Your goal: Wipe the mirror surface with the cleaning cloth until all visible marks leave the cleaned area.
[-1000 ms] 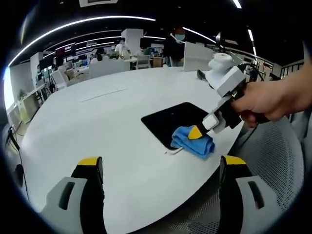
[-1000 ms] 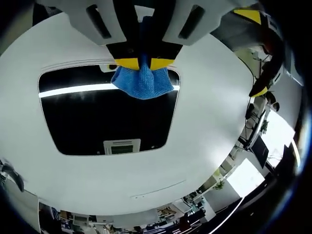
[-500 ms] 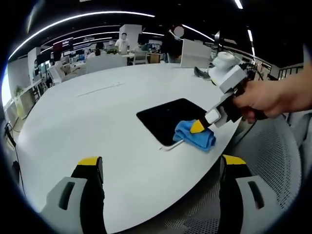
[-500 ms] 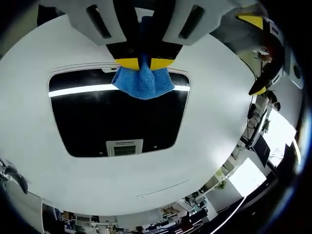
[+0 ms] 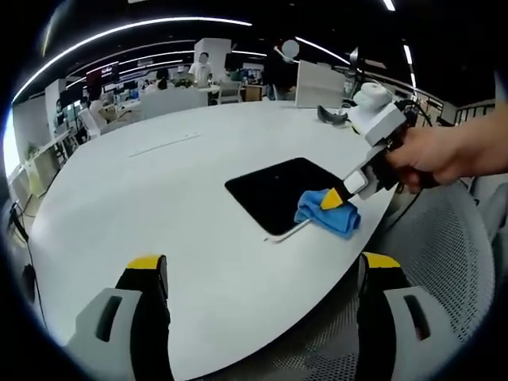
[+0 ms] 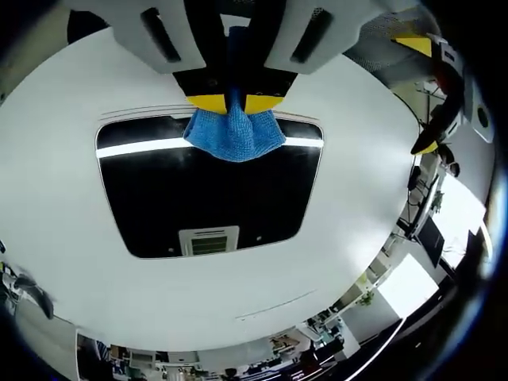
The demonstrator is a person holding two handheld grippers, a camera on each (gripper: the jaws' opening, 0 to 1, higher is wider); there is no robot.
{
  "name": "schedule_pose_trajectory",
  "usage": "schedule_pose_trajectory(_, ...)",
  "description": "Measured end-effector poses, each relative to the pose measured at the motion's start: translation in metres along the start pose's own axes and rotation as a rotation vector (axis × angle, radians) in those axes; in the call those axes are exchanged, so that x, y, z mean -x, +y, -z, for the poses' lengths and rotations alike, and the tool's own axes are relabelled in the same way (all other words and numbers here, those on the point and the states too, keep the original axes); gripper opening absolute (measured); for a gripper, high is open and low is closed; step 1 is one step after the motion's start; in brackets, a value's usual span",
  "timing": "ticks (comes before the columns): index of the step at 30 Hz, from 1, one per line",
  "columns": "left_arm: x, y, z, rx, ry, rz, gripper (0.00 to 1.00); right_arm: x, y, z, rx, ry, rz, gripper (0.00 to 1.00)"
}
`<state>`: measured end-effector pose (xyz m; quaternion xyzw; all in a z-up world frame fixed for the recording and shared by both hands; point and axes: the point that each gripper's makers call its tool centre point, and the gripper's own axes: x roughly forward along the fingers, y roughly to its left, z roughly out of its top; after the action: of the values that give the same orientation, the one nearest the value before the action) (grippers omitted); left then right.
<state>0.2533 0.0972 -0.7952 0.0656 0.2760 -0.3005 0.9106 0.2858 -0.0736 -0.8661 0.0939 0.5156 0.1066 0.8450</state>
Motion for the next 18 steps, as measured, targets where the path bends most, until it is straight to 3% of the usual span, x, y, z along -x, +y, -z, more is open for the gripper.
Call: schedule_pose_trajectory(18, 0.001, -0.004, -0.005, -0.027, -0.019, 0.007, 0.99, -0.006, -0.001, -0.016, 0.02, -0.01, 0.001, 0.0)
